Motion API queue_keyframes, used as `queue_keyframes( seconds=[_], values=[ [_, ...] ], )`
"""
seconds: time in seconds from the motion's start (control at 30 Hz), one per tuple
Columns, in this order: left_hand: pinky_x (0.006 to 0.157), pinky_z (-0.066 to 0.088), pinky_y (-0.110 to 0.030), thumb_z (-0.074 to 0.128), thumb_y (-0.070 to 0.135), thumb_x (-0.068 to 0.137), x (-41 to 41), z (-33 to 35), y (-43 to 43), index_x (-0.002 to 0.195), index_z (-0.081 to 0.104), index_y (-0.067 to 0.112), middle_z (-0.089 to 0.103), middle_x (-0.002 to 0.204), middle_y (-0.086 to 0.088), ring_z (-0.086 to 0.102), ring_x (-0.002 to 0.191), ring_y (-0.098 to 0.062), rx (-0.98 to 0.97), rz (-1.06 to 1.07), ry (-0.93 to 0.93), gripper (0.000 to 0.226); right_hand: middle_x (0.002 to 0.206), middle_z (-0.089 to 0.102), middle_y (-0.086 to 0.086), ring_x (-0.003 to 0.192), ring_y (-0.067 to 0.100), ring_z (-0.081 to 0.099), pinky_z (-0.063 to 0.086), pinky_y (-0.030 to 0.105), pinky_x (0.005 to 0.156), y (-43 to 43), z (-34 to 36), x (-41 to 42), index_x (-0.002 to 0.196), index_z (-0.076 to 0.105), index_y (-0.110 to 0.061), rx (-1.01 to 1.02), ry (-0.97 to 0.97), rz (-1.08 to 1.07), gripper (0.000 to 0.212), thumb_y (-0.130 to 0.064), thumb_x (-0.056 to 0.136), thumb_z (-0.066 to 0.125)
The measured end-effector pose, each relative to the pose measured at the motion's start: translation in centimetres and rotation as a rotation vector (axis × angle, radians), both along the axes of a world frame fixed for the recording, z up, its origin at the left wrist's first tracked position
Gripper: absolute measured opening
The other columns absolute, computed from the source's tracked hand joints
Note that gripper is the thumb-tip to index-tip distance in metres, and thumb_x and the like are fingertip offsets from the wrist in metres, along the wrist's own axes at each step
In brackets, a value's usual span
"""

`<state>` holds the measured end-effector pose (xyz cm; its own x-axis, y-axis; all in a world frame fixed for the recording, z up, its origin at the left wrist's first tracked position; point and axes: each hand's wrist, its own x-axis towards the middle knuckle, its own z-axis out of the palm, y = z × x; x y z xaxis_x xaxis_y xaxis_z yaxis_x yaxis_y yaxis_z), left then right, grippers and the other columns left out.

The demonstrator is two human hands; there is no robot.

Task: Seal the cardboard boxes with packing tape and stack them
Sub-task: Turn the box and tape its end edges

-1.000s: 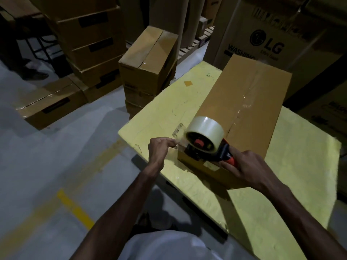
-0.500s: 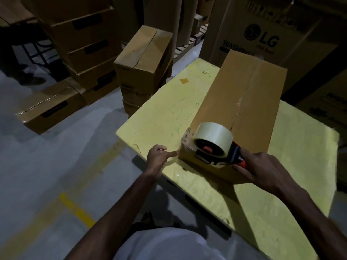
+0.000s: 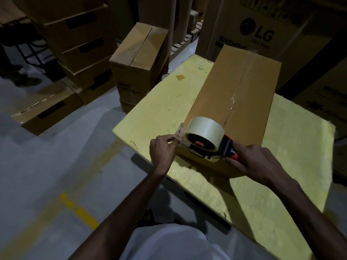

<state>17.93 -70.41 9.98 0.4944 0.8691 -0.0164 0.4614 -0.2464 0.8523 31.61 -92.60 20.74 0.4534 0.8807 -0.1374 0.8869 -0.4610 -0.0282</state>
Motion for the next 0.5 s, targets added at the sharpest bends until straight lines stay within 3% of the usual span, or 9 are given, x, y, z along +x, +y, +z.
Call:
queue_keyframes(
  seconds=[0.13,0.27,0.3,0.37,0.5],
  values=[
    [0.079,0.052,-0.043,0.064,0.044,0.097,-0.1,0.3,-0.1,0.108,0.082,0.018,0.078,0.090,-0.015,0.065,0.080,-0.034,0.074,-0.004,0.099,0.033,0.081,0.061,-0.007,0.063,0.010,0.054,0.041,0.026,0.056,0.5,0.6,-0.4,0.130,0.047,-0.025,-0.090,-0.045,0.017,0.059,-0.066,0.094,0.026],
    [0.057,0.036,-0.029,0.067,0.033,0.091,-0.4,-0.6,0.3,0.084,0.081,0.017,0.059,0.054,0.007,0.051,0.059,-0.019,-0.133,-0.040,0.007,0.022,0.072,0.043,-0.009,0.055,0.007,0.042,0.037,0.028,0.054,1.9,1.9,-2.0,0.125,0.044,-0.022,-0.178,-0.119,-0.011,0.045,-0.060,0.103,0.032],
    [0.057,0.037,-0.026,0.069,0.026,0.091,-0.4,-0.9,0.8,0.078,0.081,0.022,0.060,0.055,0.013,0.054,0.063,-0.015,-0.240,-0.062,-0.022,0.018,0.072,0.040,-0.009,0.056,0.007,0.041,0.037,0.028,0.054,2.3,2.4,-2.4,0.125,0.043,-0.022,-0.214,-0.136,-0.005,0.043,-0.058,0.105,0.031],
    [0.065,0.046,-0.022,0.069,0.012,0.089,-0.3,-1.2,1.6,0.073,0.080,0.033,0.070,0.068,0.022,0.066,0.082,-0.008,-0.392,-0.099,-0.047,0.029,0.073,0.035,-0.008,0.058,0.010,0.042,0.039,0.028,0.056,3.1,3.5,-2.9,0.128,0.042,-0.021,-0.270,-0.162,0.026,0.041,-0.054,0.108,0.029],
    [0.081,0.055,-0.027,0.065,0.000,0.087,-0.4,-1.5,1.6,0.077,0.082,0.027,0.078,0.080,0.011,0.073,0.094,-0.012,-0.510,-0.114,-0.147,0.033,0.082,0.040,-0.005,0.068,0.015,0.048,0.042,0.029,0.059,4.0,4.6,-2.9,0.134,0.044,-0.017,-0.348,-0.176,0.063,0.048,-0.055,0.107,0.031]
  ],
)
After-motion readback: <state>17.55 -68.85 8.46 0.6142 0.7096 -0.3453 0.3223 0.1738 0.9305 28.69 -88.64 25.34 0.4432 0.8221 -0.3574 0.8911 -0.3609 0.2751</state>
